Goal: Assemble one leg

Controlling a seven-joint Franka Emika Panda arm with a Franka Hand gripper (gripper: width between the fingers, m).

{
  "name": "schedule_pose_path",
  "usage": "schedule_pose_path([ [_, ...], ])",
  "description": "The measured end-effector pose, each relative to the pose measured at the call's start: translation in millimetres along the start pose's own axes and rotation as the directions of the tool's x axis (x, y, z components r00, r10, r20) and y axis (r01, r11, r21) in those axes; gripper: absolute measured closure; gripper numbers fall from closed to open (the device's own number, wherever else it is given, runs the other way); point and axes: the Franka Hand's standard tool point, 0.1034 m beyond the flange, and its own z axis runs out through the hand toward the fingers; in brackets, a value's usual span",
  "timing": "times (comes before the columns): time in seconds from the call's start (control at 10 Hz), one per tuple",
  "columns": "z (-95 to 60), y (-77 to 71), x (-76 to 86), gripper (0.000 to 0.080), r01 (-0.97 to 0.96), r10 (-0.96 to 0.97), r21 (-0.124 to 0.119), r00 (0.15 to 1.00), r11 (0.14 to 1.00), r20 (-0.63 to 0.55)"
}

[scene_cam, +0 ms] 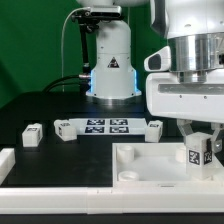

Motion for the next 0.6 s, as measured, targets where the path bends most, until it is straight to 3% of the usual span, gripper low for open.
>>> schedule_pose_path([
  [0.2, 0.6, 0.2, -0.3, 0.0244, 0.083, -0.083, 0.001, 0.997, 0.997, 0.001],
  [0.3, 0.6, 0.4, 0.4, 0.0244, 0.171, -0.171, 0.001, 0.985, 0.985, -0.001],
  [0.4, 0.3, 0.8, 4.0, 0.0166, 0.387, -0.387, 0.003, 0.922, 0.922, -0.007],
  [0.6, 0.4, 1.0, 3.8, 0.0155, 0.607, -0.607, -0.002, 0.795, 0.795, -0.009],
])
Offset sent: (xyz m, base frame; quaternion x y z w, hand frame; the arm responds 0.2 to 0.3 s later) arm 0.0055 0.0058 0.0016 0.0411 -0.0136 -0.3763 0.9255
